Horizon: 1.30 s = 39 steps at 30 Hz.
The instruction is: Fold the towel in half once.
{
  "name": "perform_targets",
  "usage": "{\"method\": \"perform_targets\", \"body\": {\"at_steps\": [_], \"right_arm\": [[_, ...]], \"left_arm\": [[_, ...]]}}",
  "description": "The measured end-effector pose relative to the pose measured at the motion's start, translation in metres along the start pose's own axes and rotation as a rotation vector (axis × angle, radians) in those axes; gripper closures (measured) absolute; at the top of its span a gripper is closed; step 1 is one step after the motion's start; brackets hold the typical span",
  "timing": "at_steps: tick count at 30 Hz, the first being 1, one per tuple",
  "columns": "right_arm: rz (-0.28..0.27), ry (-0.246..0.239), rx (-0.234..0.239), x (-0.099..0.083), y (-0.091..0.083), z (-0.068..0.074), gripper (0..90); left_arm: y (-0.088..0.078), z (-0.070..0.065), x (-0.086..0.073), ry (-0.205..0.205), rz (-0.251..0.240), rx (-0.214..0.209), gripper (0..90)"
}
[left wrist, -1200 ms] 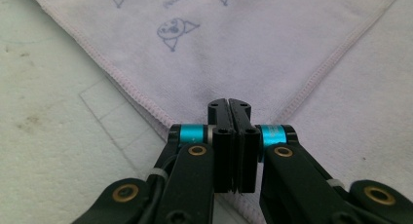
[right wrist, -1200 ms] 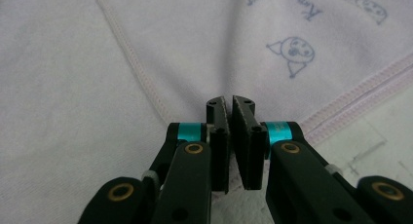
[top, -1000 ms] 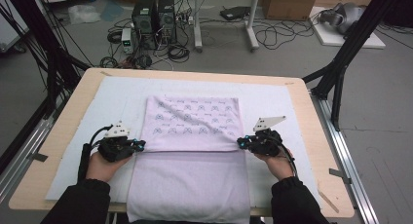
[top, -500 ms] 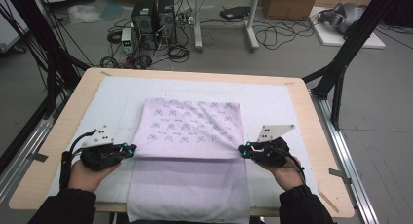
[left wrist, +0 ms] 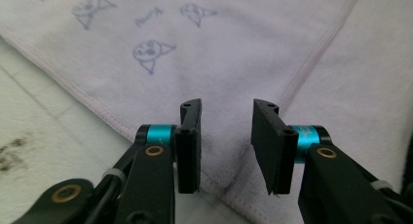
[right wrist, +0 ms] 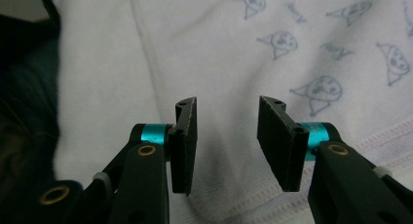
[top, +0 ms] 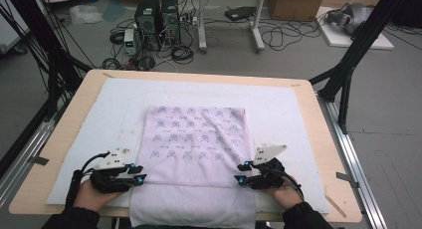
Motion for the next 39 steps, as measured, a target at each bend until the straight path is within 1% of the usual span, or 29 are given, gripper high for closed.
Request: {"method": "perform_targets", "body": {"at_steps": [2,3,4,5,6,7,9,10,12,13,15,18,19,20,22,23,24,25,26,28,29,31,32,33,34,35,37,38,39], "right_arm": [[0.026,-0.004,0.006,0.0,0.006,-0.001,59.9],[0.038,-0.009,0.007,0.0,0.009,-0.002,62.4],[0.053,-0.015,0.008,-0.001,0.011,-0.001,65.4],[0.05,-0.022,0.001,-0.002,0.012,-0.001,69.6],[0.054,-0.023,0.007,-0.002,0.012,-0.001,73.1],[0.054,-0.023,0.0,-0.002,0.013,-0.001,77.8],[0.054,-0.007,0.023,-0.002,0.013,-0.003,85.2],[0.057,0.003,0.033,-0.001,0.013,-0.005,86.2],[0.056,-0.004,0.034,0.001,0.012,-0.005,87.1],[0.05,-0.002,0.033,0.003,0.009,-0.005,87.3],[0.021,0.002,0.033,0.008,0.001,-0.005,87.4],[-0.02,-0.02,0.027,0.017,-0.014,-0.005,87.4],[-0.037,-0.014,0.028,0.019,-0.02,-0.005,87.4],[-0.051,-0.01,0.033,0.02,-0.026,-0.003,87.4],[-0.069,-0.024,0.043,0.021,-0.039,0.004,87.4],[-0.078,-0.026,0.059,0.02,-0.045,0.008,87.4],[-0.085,-0.032,0.1,0.017,-0.049,0.012,87.3],[-0.082,-0.033,0.136,0.014,-0.052,0.016,86.6],[-0.082,-0.034,0.142,0.012,-0.055,0.019,83.1],[-0.092,-0.019,0.142,0.007,-0.055,0.02,75.8],[-0.091,-0.009,0.128,0.006,-0.055,0.018,72.5],[-0.09,0.021,0.106,0.007,-0.05,0.009,67.3],[-0.09,0.027,0.087,0.008,-0.048,0.004,66.9],[-0.085,0.03,0.068,0.01,-0.044,-0.002,65.3],[-0.077,0.035,0.044,0.013,-0.04,-0.008,61.6],[-0.071,0.049,0.018,0.016,-0.035,-0.015,61.0],[-0.063,0.067,-0.013,0.022,-0.025,-0.031,57.0],[-0.057,0.08,-0.041,0.025,-0.021,-0.039,56.7],[-0.054,0.094,-0.05,0.028,-0.017,-0.047,56.3]], "left_arm": [[0.006,0.0,-0.003,-0.001,0.008,0.002,63.0],[0.007,0.0,-0.004,0.007,0.001,0.006,65.1],[0.008,0.0,-0.004,0.017,0.002,0.005,70.0],[0.008,0.0,-0.004,0.016,0.004,0.009,75.7],[0.008,0.0,-0.003,0.007,0.002,0.006,78.9],[0.009,0.0,-0.003,0.009,0.005,0.002,83.6],[0.008,-0.001,-0.001,0.012,0.01,0.005,86.3],[0.007,-0.001,-0.001,0.009,0.002,0.009,86.8],[0.003,-0.003,0.001,0.012,-0.002,0.008,87.1],[0.0,-0.004,0.003,0.014,-0.015,0.004,87.2],[-0.008,-0.009,0.007,0.014,-0.044,0.001,87.3],[-0.021,-0.018,0.014,0.03,-0.066,-0.007,87.3],[-0.025,-0.022,0.015,0.036,-0.074,-0.009,87.3],[-0.028,-0.026,0.014,0.035,-0.083,-0.015,87.3],[-0.033,-0.037,0.012,0.037,-0.095,-0.034,86.9],[-0.035,-0.042,0.011,0.035,-0.106,-0.047,85.3],[-0.037,-0.046,0.009,0.038,-0.115,-0.064,81.7],[-0.038,-0.049,0.008,0.039,-0.119,-0.068,77.6],[-0.039,-0.051,0.008,0.04,-0.119,-0.063,74.3],[-0.039,-0.048,0.009,0.038,-0.123,-0.048,71.5],[-0.038,-0.044,0.01,0.033,-0.125,-0.037,70.0],[-0.035,-0.036,0.014,0.031,-0.127,-0.013,67.5],[-0.034,-0.03,0.016,0.031,-0.129,0.0,67.5],[-0.032,-0.024,0.018,0.023,-0.134,0.012,67.3],[-0.03,-0.017,0.02,0.015,-0.134,0.027,66.8],[-0.029,-0.01,0.023,0.01,-0.136,0.047,66.5],[-0.026,0.007,0.029,-0.005,-0.139,0.076,66.2],[-0.024,0.016,0.032,-0.012,-0.137,0.096,66.0],[-0.022,0.026,0.036,-0.024,-0.143,0.101,65.6]]}}
Point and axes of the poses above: each handheld gripper's, and its own axes: y roughly forward along the jaws, x roughly out of its top, z roughly to its left, the point moved 1 cm from there along y, roughly forward along the jaws, and after that the axes turned 13 degrees about -x, right-handed, at the moved point
